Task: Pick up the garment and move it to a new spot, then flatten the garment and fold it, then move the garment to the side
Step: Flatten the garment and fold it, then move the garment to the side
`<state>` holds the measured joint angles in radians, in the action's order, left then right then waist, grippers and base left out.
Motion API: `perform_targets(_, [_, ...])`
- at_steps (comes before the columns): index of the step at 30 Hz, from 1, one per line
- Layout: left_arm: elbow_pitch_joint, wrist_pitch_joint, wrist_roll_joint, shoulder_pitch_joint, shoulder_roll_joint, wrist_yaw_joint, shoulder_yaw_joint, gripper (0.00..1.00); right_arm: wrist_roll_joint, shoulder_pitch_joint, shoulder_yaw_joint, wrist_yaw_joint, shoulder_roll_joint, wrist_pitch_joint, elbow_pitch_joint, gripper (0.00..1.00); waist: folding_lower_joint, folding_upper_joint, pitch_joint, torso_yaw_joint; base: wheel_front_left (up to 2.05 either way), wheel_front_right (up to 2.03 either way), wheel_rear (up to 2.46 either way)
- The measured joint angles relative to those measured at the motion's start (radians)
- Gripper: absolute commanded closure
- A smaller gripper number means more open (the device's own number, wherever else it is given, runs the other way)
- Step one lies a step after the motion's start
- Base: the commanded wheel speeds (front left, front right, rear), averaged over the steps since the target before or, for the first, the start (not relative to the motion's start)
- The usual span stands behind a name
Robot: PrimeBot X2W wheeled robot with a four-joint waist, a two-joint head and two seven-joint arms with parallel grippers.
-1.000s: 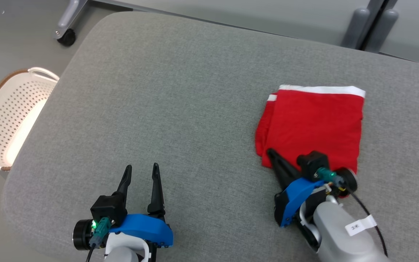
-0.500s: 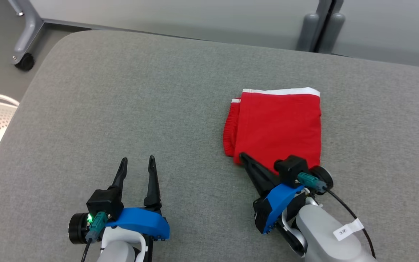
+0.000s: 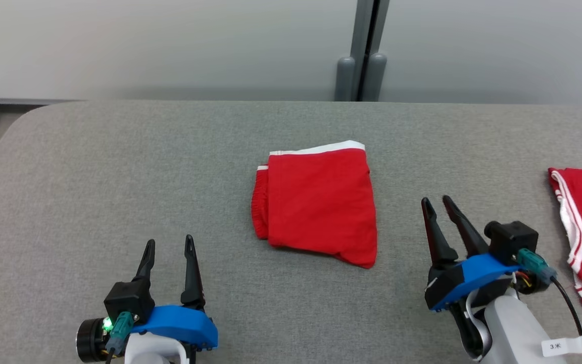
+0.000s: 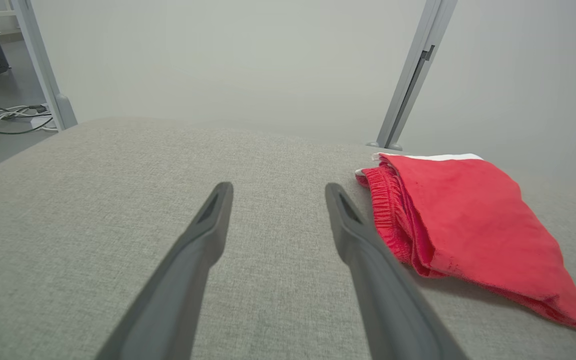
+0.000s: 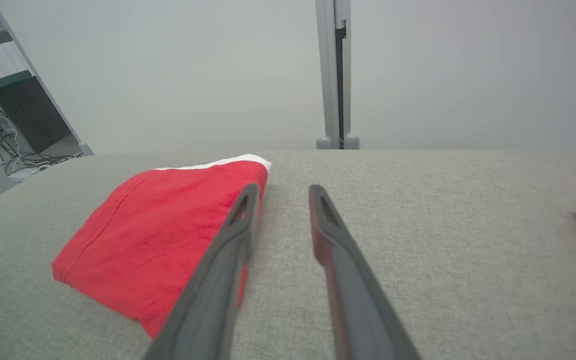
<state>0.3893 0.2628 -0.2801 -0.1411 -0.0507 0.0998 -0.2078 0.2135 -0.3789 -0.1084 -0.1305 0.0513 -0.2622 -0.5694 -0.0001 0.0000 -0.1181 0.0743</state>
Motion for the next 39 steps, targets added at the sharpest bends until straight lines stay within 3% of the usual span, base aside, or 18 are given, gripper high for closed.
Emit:
perform_targets(11, [0.023, 0.000, 0.065, 0.067, 0.001, -0.014, 0.059, 0.00, -0.039, 0.122, 0.090, 0.000, -0.001, 0.000, -0.003, 0.00, 0.0000, -0.0001, 0.084, -0.094, 0.00, 0.00, 0.00])
perform_targets(20, [0.041, 0.000, 0.089, 0.103, 0.000, -0.023, 0.073, 0.00, -0.037, 0.165, 0.082, 0.000, -0.002, 0.000, -0.017, 0.00, 0.0000, -0.0001, 0.111, -0.109, 0.00, 0.00, 0.00])
perform_targets(29, [0.034, 0.000, 0.077, 0.078, 0.000, -0.029, 0.037, 0.00, 0.000, 0.126, 0.015, 0.000, -0.002, 0.001, -0.098, 0.00, 0.0001, -0.0001, 0.074, -0.057, 0.00, 0.00, 0.00])
perform_targets(39, [0.018, 0.000, 0.051, 0.017, 0.000, -0.019, -0.037, 0.00, -0.009, -0.086, 0.044, 0.000, -0.002, 0.001, -0.241, 0.00, 0.0003, 0.0000, -0.020, 0.087, 0.00, 0.00, 0.00])
